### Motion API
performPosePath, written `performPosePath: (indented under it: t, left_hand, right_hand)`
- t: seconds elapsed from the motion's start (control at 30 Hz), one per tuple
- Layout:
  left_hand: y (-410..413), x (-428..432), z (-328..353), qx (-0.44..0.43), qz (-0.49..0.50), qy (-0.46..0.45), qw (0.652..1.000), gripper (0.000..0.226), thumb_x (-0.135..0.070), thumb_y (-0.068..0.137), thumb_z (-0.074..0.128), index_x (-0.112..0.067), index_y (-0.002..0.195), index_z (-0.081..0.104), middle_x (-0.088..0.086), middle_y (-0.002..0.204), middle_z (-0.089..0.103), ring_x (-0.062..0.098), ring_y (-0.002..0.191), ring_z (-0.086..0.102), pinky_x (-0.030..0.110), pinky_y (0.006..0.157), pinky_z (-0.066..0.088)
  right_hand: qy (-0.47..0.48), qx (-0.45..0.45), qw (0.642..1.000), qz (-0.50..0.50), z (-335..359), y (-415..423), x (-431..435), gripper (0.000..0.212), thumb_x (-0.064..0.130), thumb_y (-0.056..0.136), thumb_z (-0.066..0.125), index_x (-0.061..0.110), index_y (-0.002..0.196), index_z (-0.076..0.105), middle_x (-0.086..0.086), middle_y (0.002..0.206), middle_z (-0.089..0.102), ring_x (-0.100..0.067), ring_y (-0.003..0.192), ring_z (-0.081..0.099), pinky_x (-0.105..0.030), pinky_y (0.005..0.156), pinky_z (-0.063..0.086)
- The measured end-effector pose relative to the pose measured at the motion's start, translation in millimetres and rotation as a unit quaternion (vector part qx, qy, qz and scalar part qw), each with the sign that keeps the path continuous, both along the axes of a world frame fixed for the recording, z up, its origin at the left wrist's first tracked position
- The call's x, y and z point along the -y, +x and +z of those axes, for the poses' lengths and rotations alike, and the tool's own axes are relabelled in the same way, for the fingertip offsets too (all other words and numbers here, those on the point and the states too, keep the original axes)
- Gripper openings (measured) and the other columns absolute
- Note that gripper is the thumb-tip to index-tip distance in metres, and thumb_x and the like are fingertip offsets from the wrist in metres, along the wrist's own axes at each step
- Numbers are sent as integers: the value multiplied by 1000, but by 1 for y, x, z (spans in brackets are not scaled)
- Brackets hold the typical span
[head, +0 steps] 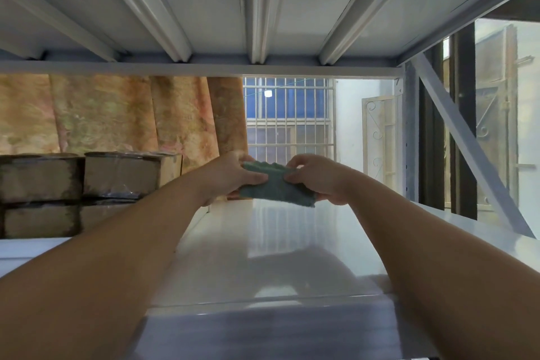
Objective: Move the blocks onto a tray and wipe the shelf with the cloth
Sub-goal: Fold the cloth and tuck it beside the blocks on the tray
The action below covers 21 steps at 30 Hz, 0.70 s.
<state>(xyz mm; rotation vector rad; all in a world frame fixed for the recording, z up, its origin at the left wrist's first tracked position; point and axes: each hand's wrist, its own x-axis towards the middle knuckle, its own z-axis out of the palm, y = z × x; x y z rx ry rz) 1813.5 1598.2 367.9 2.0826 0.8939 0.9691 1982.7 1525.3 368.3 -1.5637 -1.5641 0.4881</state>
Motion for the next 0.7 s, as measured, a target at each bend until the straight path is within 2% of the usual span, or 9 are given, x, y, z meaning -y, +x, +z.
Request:
performPosePath:
  t: [0.03, 0.1, 0.2, 0.27, 0.37, 0.47, 0.6, 0.7]
  left_hand:
    - [-2, 1, 3, 17, -9, 15, 1000, 38, -21, 76, 74, -20, 109, 55, -2, 96, 63, 11, 84, 62, 17, 61, 51]
    - [-5, 3, 9, 29, 0, 77, 997, 36, -23, 76, 74, -24, 107, 57, -8, 93, 63, 6, 81, 61, 10, 53, 47]
    - [-7, 4, 14, 33, 27, 157, 987, 17, -23, 80, 69, -29, 92, 59, -9, 87, 61, 8, 80, 59, 20, 61, 46]
    - [-7, 5, 13, 8, 43, 206, 978, 16, -21, 82, 67, -32, 80, 57, -9, 81, 60, 8, 76, 58, 20, 60, 44]
    - [-9, 11, 9, -52, 56, 249, 966, 15, -20, 82, 66, -32, 79, 56, -9, 80, 60, 5, 71, 55, 16, 54, 37]
    - [-17, 22, 12, -46, 85, 258, 961, 9, -22, 83, 66, -27, 85, 59, -11, 82, 56, 3, 72, 51, 18, 53, 34]
    - [-53, 45, 30, -37, 102, 294, 950, 15, -25, 82, 66, -37, 76, 59, -13, 83, 56, 5, 75, 51, 19, 55, 34]
    - [-93, 57, 39, -49, 117, 318, 939, 14, -23, 83, 66, -34, 76, 61, -15, 80, 57, 2, 72, 52, 19, 58, 37]
  right_hand:
    - [28, -25, 999, 9, 1, -1, 0, 9, 14, 91, 56, 11, 100, 56, -6, 87, 59, -18, 76, 55, -29, 66, 49]
    - [72, -66, 995, 26, 4, -1, 0, 16, 14, 90, 58, 8, 105, 57, -8, 91, 61, -21, 81, 57, -34, 72, 50]
    - [76, -96, 989, 81, 7, 0, 2, 28, 15, 85, 66, 11, 111, 57, -8, 100, 63, -22, 88, 61, -37, 81, 53]
    - [66, -32, 993, 93, 6, -1, 3, 24, 12, 81, 70, 15, 102, 60, -6, 99, 64, -20, 88, 62, -31, 75, 54]
    - [97, 107, 989, 39, 3, -4, 1, 15, 8, 80, 69, 8, 94, 65, -9, 87, 63, -20, 79, 59, -32, 70, 51]
    - [162, 125, 979, 15, 4, -8, 5, 11, 8, 82, 65, 0, 89, 65, -14, 81, 61, -22, 73, 56, -35, 68, 46]
    - [211, 113, 969, 59, 18, -25, 16, 14, 7, 84, 62, -7, 87, 62, -16, 79, 57, -22, 72, 52, -33, 67, 43]
    - [215, 137, 962, 102, 29, -51, 24, 13, 10, 85, 62, 12, 72, 63, -4, 72, 58, -12, 63, 53, -23, 61, 43]
